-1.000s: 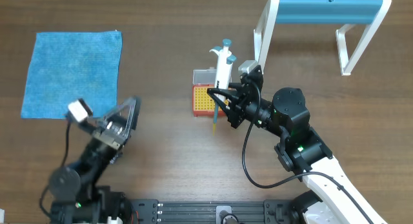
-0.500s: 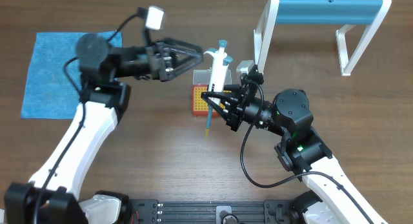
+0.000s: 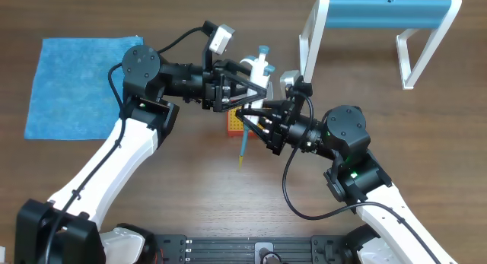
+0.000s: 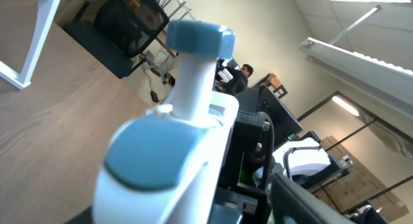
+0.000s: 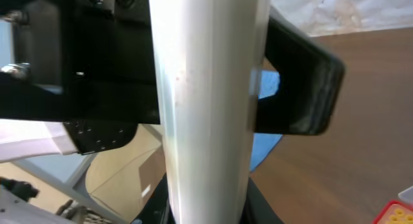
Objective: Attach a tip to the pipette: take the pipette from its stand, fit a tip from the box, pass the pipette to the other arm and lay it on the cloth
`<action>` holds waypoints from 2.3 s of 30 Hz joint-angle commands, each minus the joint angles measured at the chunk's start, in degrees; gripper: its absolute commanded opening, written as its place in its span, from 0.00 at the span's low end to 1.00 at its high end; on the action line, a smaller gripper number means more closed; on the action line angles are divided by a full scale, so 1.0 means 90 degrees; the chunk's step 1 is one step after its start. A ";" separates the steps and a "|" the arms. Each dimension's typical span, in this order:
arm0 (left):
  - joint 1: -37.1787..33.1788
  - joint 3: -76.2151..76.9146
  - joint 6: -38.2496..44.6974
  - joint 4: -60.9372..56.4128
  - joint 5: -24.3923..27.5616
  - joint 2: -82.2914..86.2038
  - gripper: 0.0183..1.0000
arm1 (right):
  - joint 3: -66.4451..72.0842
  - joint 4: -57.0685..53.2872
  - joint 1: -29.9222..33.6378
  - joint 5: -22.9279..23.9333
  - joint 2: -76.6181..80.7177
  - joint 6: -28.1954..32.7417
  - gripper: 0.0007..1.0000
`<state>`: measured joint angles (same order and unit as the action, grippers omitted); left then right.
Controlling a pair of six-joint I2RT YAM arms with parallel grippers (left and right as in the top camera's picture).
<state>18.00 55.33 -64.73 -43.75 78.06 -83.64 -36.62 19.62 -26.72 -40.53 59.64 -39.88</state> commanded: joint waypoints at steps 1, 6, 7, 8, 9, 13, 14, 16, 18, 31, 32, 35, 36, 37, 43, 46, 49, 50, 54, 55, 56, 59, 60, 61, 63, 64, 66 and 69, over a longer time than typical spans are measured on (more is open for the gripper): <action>0.0010 0.0141 0.0087 -0.0024 -0.0005 0.0029 0.43 | -0.0095 0.0056 0.0019 -0.0272 -0.0034 -0.0452 0.08; 0.0143 0.0138 0.0087 -0.0022 -0.0100 -0.0017 0.01 | -0.0095 0.0345 0.0012 -0.0299 -0.0034 -0.0787 0.08; 0.0185 0.0138 0.0092 -0.0024 -0.0117 -0.0044 0.01 | -0.0095 0.0396 0.0015 -0.0338 -0.0034 -0.0782 0.08; 0.0180 0.0138 0.0092 -0.0022 -0.0151 -0.0073 0.01 | -0.0095 0.0403 0.0015 -0.0340 -0.0034 -0.0782 0.47; 0.0177 0.0138 0.0090 -0.0019 -0.0170 -0.0085 0.01 | -0.0095 0.0401 0.0015 -0.0342 -0.0032 -0.0782 0.91; -0.0697 0.0138 0.0928 0.1540 -0.0158 -0.0260 0.01 | -0.0095 -0.0012 0.0493 -0.1809 -0.0032 -0.0644 0.92; -0.1212 0.0138 0.1338 0.2552 -0.0243 -0.0355 0.01 | -0.0095 -0.0104 0.0882 -0.2625 -0.0032 -0.0661 0.91; -0.2251 0.0138 0.2285 0.4189 -0.0559 -0.0617 0.01 | -0.0095 -0.0097 0.1676 -0.3572 -0.0032 -0.0661 0.92; -0.2970 0.0138 0.2625 0.5032 -0.1229 -0.0750 0.01 | -0.0095 -0.0109 0.2475 -0.4036 -0.0032 -0.0665 0.92; -0.4005 0.2798 0.5860 1.2607 -0.6608 -0.0692 0.01 | -0.0923 -0.5389 0.2781 0.3793 -0.0073 0.1739 0.92; -0.4078 0.3366 0.5999 1.3063 -0.7099 -0.0835 0.01 | -0.1112 -0.5404 0.2781 0.4131 -0.0073 0.1872 0.92; -0.4512 0.6101 0.6443 1.4919 -0.8371 -0.2072 0.01 | -0.1766 -0.5418 0.2781 0.5200 -0.0019 0.2293 0.92; -0.4643 0.7342 0.6438 1.5662 -0.8497 -0.2861 0.01 | -0.1926 -0.5421 0.2781 0.5498 0.0049 0.2310 0.92; -0.4670 0.8000 0.6227 1.5676 -0.8429 -0.3313 0.01 | -0.2033 -0.5452 0.2781 0.5654 0.0151 0.2426 0.92; -0.4250 0.9199 0.6424 1.5613 -0.9979 -0.4957 0.01 | -0.2091 -0.6972 0.2776 0.5430 0.0814 0.1787 0.92; -0.4294 0.9199 0.6611 1.5446 -1.0394 -0.5814 0.01 | -0.2091 -0.7232 0.2594 0.5292 0.0908 0.1428 0.92; -0.4279 0.9199 0.7125 1.5059 -1.0533 -0.6445 0.01 | -0.2091 -0.7172 0.2399 0.5459 0.0911 0.0976 0.92; -0.4277 0.9199 0.7356 1.4841 -1.0533 -0.6613 0.01 | -0.2091 -0.7172 0.2353 0.5455 0.0911 0.0911 0.92; -0.4233 0.9199 0.8374 1.3828 -1.0503 -0.6883 0.01 | -0.2091 -0.7172 0.2057 0.5452 0.0911 0.0328 0.92; -0.4201 0.9199 0.8646 1.3656 -1.0513 -0.6883 0.01 | -0.2091 -0.7174 0.1984 0.5450 0.0911 0.0211 0.92; -0.4199 0.9199 0.8811 1.3469 -1.0513 -0.6887 0.01 | -0.2091 -0.7174 0.1938 0.5450 0.0911 0.0117 0.92; -0.4204 0.9197 0.9267 1.3053 -1.0438 -0.6917 0.01 | -0.2091 -0.7172 0.1821 0.5452 0.0911 -0.0095 0.92; -0.4194 0.9197 0.9394 1.2881 -1.0435 -0.6917 0.01 | -0.2091 -0.7172 0.1821 0.5455 0.0911 -0.0170 0.92; -0.4182 0.9197 0.9457 1.2747 -1.0438 -0.6917 0.01 | -0.2091 -0.7157 0.1821 0.5455 0.0911 -0.0170 0.92; -0.4129 0.9197 0.9471 1.2359 -1.0435 -0.6917 0.01 | -0.2091 -0.7150 0.1821 0.5452 0.0913 -0.0301 0.92; -0.4114 0.9197 0.9469 1.2177 -1.0421 -0.6931 0.01 | -0.2091 -0.7147 0.1821 0.5447 0.0913 -0.0338 0.92; -0.4090 0.9197 0.9632 1.2065 -0.9998 -0.7002 0.01 | -0.2091 -0.7150 0.1821 0.5447 0.0916 -0.0362 0.92; -0.4036 0.9197 0.9583 1.2225 -0.9928 -0.7191 0.01 | -0.2091 -0.7150 0.1821 0.5428 0.0918 -0.0369 0.92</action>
<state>-19.07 136.99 20.34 65.19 -13.43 -145.51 -54.98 -44.97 -9.93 8.01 67.61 -41.95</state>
